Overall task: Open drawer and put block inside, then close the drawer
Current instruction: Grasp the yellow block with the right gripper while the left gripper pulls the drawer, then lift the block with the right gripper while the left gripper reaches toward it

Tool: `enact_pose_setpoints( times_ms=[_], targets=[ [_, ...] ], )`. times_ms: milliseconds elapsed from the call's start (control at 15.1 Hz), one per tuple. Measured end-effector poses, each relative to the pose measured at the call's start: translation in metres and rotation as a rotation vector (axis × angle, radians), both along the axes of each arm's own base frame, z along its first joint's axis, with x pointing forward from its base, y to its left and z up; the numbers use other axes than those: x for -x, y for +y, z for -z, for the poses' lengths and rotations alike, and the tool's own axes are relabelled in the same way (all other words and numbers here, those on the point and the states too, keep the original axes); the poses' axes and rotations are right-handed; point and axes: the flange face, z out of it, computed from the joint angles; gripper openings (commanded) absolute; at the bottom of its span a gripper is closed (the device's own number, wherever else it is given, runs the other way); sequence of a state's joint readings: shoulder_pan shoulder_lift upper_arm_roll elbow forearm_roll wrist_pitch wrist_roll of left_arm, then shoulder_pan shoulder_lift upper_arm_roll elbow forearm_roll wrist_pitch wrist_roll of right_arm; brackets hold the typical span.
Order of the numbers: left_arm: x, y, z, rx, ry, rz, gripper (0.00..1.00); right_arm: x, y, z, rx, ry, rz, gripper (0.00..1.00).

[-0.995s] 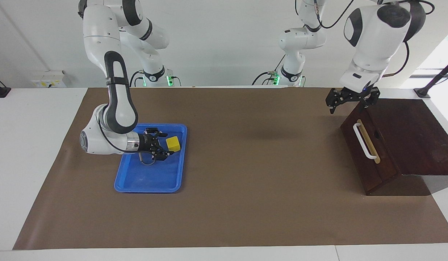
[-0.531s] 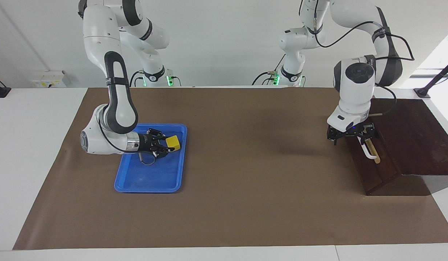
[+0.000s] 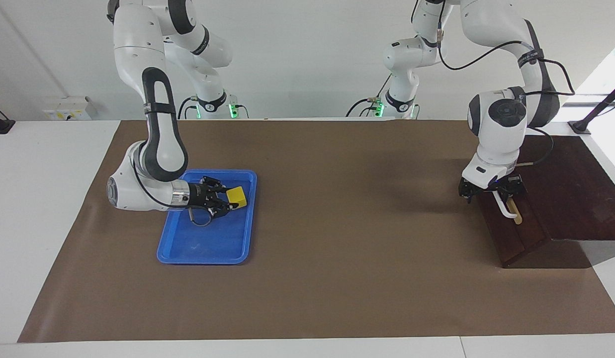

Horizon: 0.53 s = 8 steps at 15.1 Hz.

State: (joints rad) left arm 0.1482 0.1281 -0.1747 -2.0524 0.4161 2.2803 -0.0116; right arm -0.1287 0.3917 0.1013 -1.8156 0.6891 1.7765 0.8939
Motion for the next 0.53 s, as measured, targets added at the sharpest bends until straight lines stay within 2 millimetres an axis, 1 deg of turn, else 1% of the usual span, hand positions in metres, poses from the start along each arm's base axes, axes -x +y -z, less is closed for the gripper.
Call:
enact_pose_setpoints(
  times_ms=[66, 133, 199, 265, 332, 464, 531],
  targets=[
    [0.004, -0.001, 0.007, 0.009, -0.014, 0.001, 1.00, -0.002, -0.001, -0.020, 0.007, -0.028, 0.009, 0.00],
    [0.006, -0.006, 0.009, 0.018, -0.033, -0.008, 1.00, -0.005, -0.001, -0.042, 0.016, -0.053, 0.025, 0.00],
    [0.007, -0.022, 0.008, 0.027, -0.050, -0.016, 1.00, -0.006, -0.001, -0.063, 0.026, -0.071, 0.048, 0.00],
    [0.009, -0.050, 0.007, 0.036, -0.063, -0.018, 1.00, -0.007, -0.001, -0.082, 0.034, -0.082, 0.071, 0.00],
    [0.013, -0.083, 0.006, 0.045, -0.071, -0.019, 1.00, -0.007, 0.000, -0.099, 0.040, -0.087, 0.091, 0.00],
    [0.029, -0.150, 0.003, 0.056, -0.077, -0.001, 1.00, -0.009, 0.004, -0.128, 0.036, -0.086, 0.130, 0.00],
    [0.037, -0.173, 0.003, 0.057, -0.076, 0.010, 1.00, -0.010, 0.007, -0.140, 0.023, -0.080, 0.147, 0.00]
  ],
)
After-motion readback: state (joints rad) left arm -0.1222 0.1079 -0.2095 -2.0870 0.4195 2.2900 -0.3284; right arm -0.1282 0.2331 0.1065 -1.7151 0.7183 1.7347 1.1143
